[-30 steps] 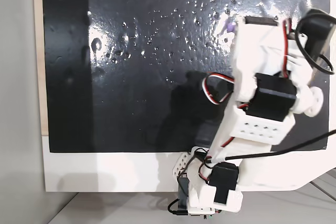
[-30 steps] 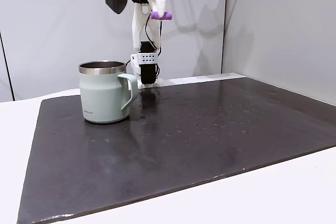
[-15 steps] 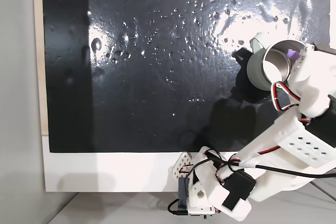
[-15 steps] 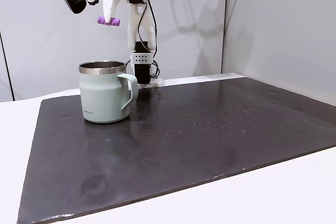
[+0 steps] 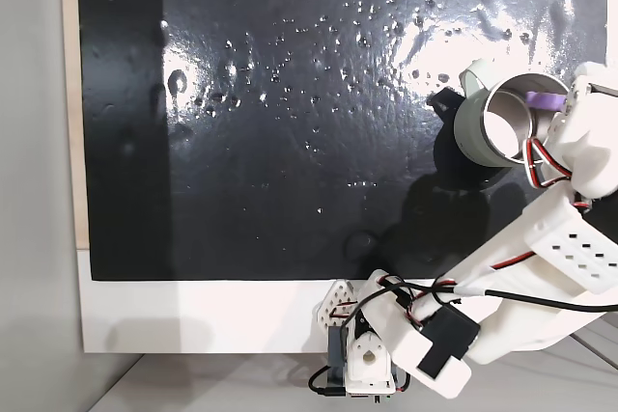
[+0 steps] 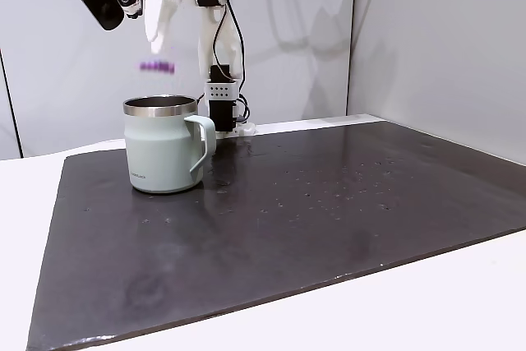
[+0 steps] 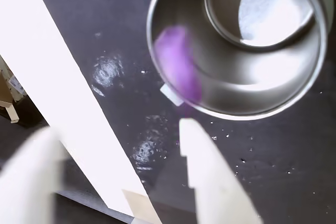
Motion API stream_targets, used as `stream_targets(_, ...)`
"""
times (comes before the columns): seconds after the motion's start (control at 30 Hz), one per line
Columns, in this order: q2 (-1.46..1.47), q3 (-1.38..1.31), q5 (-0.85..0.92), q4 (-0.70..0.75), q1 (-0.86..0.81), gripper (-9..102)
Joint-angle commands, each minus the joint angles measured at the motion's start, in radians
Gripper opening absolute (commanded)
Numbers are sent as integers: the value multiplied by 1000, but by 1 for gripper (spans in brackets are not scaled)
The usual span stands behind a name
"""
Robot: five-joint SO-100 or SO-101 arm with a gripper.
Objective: Grasp a pengrip and put it in the cup.
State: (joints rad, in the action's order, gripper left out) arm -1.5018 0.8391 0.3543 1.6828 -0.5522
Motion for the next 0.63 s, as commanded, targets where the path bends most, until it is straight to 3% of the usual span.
stream_targets(0.0, -9, -55, 15, 5, -17, 37)
stream_targets(0.6, -12, -49, 14, 6, -9, 37)
